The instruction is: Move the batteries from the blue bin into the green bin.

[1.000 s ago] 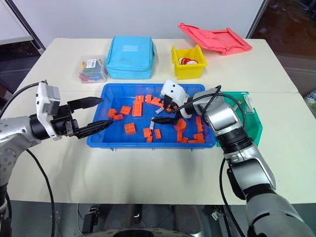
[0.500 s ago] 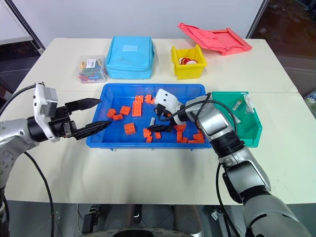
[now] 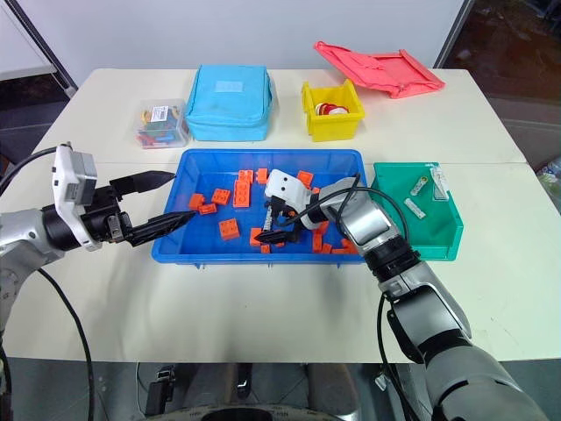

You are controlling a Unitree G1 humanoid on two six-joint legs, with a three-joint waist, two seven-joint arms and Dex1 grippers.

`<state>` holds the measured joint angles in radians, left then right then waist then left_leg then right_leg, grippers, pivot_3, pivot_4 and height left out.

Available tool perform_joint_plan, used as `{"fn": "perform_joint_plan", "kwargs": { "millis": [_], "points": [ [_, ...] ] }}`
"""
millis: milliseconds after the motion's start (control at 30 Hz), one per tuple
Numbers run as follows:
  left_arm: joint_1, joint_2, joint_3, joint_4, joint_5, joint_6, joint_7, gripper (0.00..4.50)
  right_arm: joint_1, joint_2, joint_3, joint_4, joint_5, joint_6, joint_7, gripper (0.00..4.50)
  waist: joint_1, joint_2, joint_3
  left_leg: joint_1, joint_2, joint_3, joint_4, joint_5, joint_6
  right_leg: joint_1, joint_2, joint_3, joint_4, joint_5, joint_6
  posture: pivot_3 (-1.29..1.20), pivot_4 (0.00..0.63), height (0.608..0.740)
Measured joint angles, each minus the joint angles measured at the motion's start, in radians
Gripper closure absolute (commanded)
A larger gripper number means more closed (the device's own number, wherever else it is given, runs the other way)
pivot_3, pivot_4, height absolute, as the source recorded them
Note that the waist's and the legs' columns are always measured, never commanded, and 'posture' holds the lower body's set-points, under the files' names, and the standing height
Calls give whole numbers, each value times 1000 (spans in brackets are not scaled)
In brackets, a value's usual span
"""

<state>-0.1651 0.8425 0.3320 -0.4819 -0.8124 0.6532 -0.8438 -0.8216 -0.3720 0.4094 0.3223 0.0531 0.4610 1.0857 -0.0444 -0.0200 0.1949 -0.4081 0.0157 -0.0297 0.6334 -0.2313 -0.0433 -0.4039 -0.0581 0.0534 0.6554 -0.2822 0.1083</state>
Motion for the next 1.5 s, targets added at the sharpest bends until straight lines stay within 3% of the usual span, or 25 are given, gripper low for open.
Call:
{"fn": "perform_joint_plan", "kwargs": {
  "millis": [300,633,1233,1333,1433,1500],
  "points": [
    [15,0,0,-13,-4,0,15,0,-12,-11,-4,32,-10,-42,7,55,0,0,0,0,0,0,0,0,0,1,0,0,0,0,0,0,150,740],
    [32,4,4,-13,-5,-2,10,0,47,-98,-26,-170,49,188,60,55,-1,0,0,0,0,0,0,0,0,-1,0,0,0,0,0,0,150,740],
    [13,10,5,-12,-7,7,19,0,4,-33,12,-7,-19,42,21,55,0,0,0,0,0,0,0,0,0,-1,0,0,0,0,0,0,150,740],
    [13,10,6,-13,-8,10,22,0,-14,-33,26,18,-46,10,22,910,0,0,0,0,0,0,0,0,0,-1,0,0,0,0,0,0,150,740],
    [13,10,7,-14,-8,11,25,0,-26,-23,26,37,-59,2,21,2266,0,0,0,0,0,0,0,0,0,-1,0,0,0,0,0,0,150,740],
    [13,9,7,-16,-8,12,30,0,-26,-17,27,37,-60,2,23,2243,0,0,0,0,0,0,0,0,0,-1,0,0,0,0,0,0,150,740]
  ]
}}
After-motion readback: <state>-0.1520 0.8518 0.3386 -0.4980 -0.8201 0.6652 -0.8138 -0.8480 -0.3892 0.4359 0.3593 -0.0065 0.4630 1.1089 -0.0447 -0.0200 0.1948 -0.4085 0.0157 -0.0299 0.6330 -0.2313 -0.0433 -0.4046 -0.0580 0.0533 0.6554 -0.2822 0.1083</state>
